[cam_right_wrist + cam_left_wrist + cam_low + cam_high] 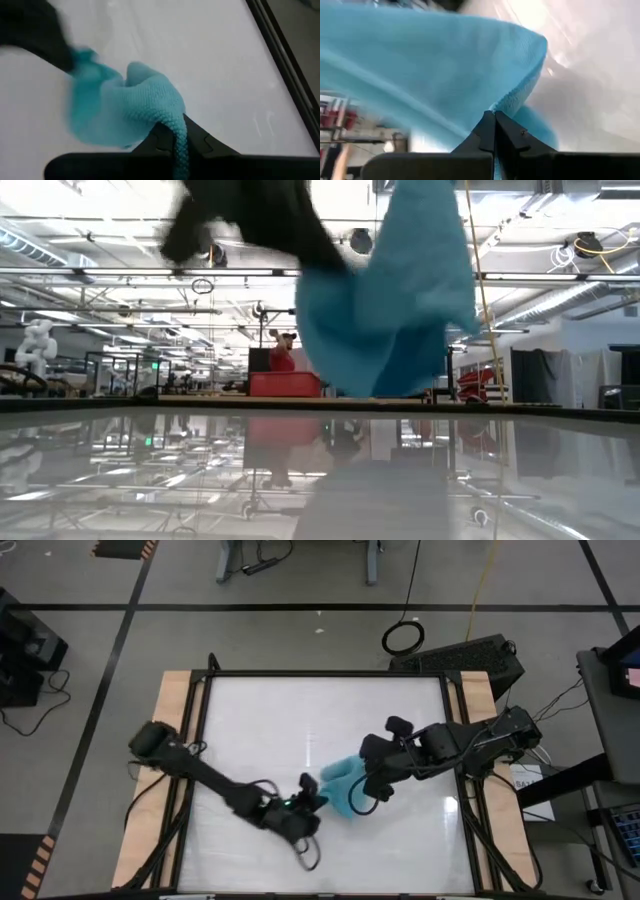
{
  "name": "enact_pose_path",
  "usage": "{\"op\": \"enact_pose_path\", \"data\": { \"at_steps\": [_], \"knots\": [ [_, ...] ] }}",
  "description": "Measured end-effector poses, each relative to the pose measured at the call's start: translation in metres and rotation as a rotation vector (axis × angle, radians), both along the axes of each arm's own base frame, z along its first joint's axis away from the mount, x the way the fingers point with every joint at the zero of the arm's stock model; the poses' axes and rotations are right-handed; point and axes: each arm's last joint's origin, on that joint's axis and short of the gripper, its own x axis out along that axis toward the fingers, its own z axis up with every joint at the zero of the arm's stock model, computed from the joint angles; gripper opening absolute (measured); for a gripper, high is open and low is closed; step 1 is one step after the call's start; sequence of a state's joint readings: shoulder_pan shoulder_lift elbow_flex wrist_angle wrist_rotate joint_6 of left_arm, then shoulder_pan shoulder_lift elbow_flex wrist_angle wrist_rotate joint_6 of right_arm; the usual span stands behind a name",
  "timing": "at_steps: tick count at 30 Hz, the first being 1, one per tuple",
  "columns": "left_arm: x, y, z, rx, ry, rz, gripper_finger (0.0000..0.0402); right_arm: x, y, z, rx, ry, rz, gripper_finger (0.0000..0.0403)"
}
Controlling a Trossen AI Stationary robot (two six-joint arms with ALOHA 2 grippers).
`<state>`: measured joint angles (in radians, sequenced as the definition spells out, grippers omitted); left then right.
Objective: Roll towel
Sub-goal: Roll the blue microfiber towel
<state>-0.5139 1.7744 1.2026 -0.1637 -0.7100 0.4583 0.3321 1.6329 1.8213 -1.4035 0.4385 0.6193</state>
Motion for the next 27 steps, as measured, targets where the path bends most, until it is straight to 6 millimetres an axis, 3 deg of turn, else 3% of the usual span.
{"op": "enact_pose_path", "data": {
  "at_steps": [5, 9, 13, 19, 22, 27],
  "knots": [
    [-0.036, -0.012, 0.067, -0.079, -0.191, -0.015, 0.0002, -0.001, 0.003, -0.016, 0.036, 0.083, 0.014, 0.0006],
    [-0.055, -0.002, 0.100, -0.230, -0.287, 0.024, 0.0002, 0.005, 0.007, -0.041, 0.060, 0.112, 0.054, 0.0046],
    [-0.061, 0.007, 0.109, -0.392, -0.289, 0.031, 0.0001, 0.005, 0.007, -0.068, 0.033, 0.173, 0.049, 0.0119],
    [-0.058, 0.002, 0.116, -0.528, -0.307, -0.077, 0.0001, -0.001, 0.022, -0.093, 0.004, 0.198, 0.080, 0.0223],
    [-0.057, 0.002, 0.120, -0.537, -0.347, -0.084, 0.0001, -0.005, 0.031, -0.095, -0.042, 0.172, 0.075, 0.0246],
    [-0.052, 0.015, 0.117, -0.476, -0.357, 0.010, 0.0001, -0.004, 0.064, -0.098, -0.018, 0.005, 0.188, 0.0243]
  ]
}}
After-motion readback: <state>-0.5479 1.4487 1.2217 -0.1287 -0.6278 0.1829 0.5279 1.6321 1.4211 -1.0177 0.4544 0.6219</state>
